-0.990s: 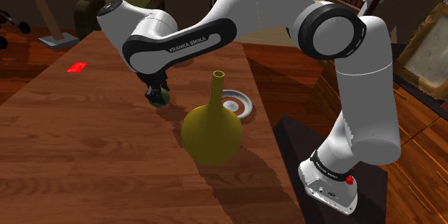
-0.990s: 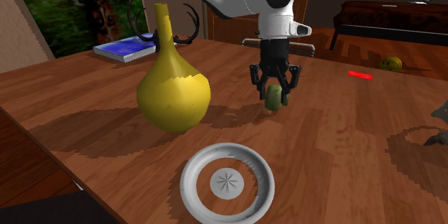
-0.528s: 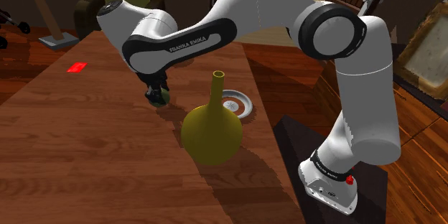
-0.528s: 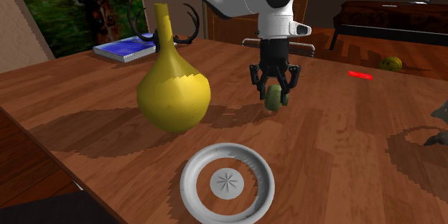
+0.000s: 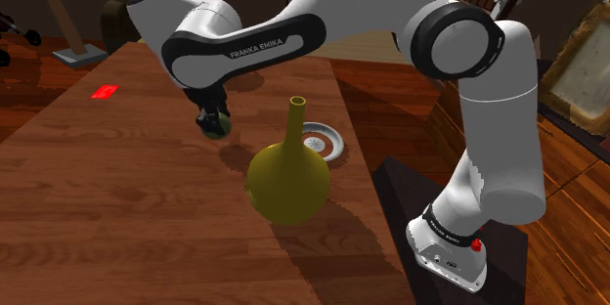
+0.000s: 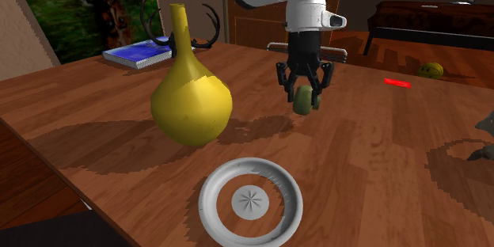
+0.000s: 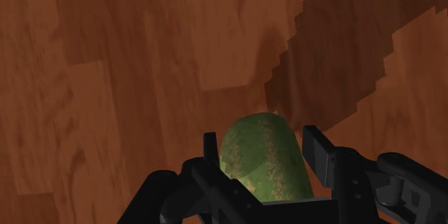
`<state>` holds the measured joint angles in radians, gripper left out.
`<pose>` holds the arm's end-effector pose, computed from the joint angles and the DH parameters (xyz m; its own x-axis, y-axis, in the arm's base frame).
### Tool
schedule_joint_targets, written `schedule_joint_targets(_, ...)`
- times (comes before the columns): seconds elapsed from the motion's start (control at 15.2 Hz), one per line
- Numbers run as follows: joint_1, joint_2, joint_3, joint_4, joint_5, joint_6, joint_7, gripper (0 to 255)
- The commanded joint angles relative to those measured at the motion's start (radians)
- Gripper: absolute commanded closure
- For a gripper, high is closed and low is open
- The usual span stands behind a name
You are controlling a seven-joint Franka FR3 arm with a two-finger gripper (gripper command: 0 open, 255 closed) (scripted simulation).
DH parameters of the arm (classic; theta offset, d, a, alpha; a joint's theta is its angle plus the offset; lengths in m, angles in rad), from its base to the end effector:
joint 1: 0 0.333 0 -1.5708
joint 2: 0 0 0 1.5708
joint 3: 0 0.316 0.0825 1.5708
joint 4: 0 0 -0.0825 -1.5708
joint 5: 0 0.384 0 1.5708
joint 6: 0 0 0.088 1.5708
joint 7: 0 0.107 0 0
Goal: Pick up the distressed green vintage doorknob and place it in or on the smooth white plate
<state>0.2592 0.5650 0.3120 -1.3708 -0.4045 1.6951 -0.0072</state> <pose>0.6193 0.3046 0.3863 0.7946 0.5671 -0.2167 0.6054 -0.7669 0.2130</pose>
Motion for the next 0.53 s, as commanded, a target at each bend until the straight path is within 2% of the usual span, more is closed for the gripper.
schedule_joint_targets(0.0, 0.003, -0.003, 0.001, 0.023, 0.002, -0.025, -0.007, 255)
schedule_joint_targets(0.46, 0.011, -0.015, 0.003, 0.099, 0.009, -0.108, -0.029, 255)
